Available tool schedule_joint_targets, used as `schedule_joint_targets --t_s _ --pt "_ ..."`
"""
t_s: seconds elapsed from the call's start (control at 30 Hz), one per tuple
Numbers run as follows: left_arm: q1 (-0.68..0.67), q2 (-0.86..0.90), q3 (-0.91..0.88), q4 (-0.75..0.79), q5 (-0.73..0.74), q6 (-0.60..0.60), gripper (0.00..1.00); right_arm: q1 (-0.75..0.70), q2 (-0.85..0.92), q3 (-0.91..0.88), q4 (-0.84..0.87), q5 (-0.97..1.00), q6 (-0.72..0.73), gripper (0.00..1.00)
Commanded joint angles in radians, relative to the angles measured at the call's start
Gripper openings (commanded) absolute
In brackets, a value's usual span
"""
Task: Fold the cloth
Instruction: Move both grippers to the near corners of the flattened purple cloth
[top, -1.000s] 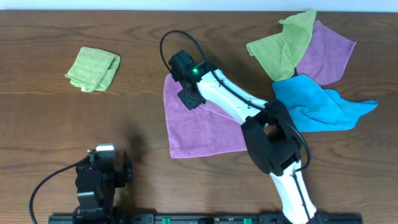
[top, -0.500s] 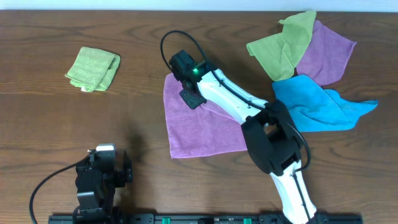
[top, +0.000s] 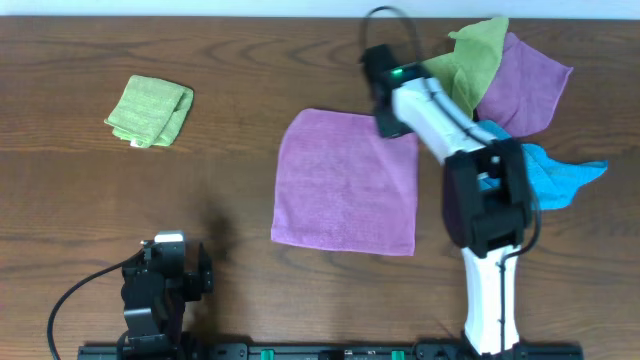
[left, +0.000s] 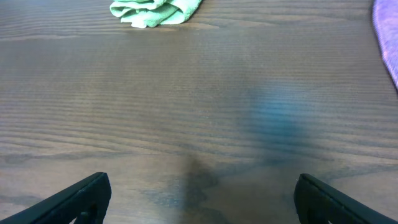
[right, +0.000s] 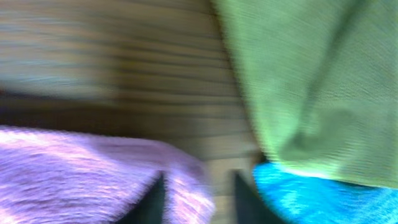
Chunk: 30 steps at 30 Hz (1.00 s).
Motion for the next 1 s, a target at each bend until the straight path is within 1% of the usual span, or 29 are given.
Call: schedule_joint_targets --t_s 0.0,0.13,0.17,0.2,0.23,0.37,0.5,0.67,0.73,0.87,0.97 --pt "-0.005 -0.006 -0.008 -0.001 -0.003 -0.008 0.95 -0.023 0.013 -0.002 -0.018 -0.016 0.060 0.99" --pt "-0.005 -0.006 -0.008 -0.001 -0.003 -0.008 0.95 -0.018 -0.002 0.004 -0.039 0.003 0.060 0.99" --pt "-0.005 -0.006 -0.008 -0.001 -0.003 -0.008 0.95 -0.011 -0.011 0.012 -0.051 0.001 0.061 0.88" --pt "-0.005 -0.006 -0.008 -0.001 -0.003 -0.008 0.95 -0.004 -0.023 0.020 -0.064 0.000 0.061 0.38" --pt "-0.005 -0.006 -0.008 -0.001 -0.003 -0.008 0.95 0.003 -0.038 0.026 -0.075 0.001 0.071 0.02" --pt "-0.005 -0.006 -0.008 -0.001 -0.003 -0.008 0.95 0.044 -0.168 0.030 -0.098 -0.012 0.127 0.02" --pt "-0.005 -0.006 -0.008 -0.001 -0.003 -0.008 0.96 0.094 -0.337 0.029 -0.129 -0.080 0.127 0.01" --pt "-0.005 -0.006 -0.008 -0.001 -0.003 -0.008 0.95 0.159 -0.490 0.002 -0.217 -0.166 0.140 0.01" --pt "-0.005 -0.006 -0.008 -0.001 -0.003 -0.008 0.96 0.182 -0.533 -0.058 -0.227 -0.166 0.166 0.02" --pt "-0.005 -0.006 -0.008 -0.001 -0.005 -0.006 0.95 0.225 -0.632 -0.273 -0.192 -0.169 0.219 0.02" --pt "-0.005 -0.006 -0.008 -0.001 -0.023 0.049 0.95 0.259 -0.708 -0.432 -0.152 -0.216 0.243 0.01"
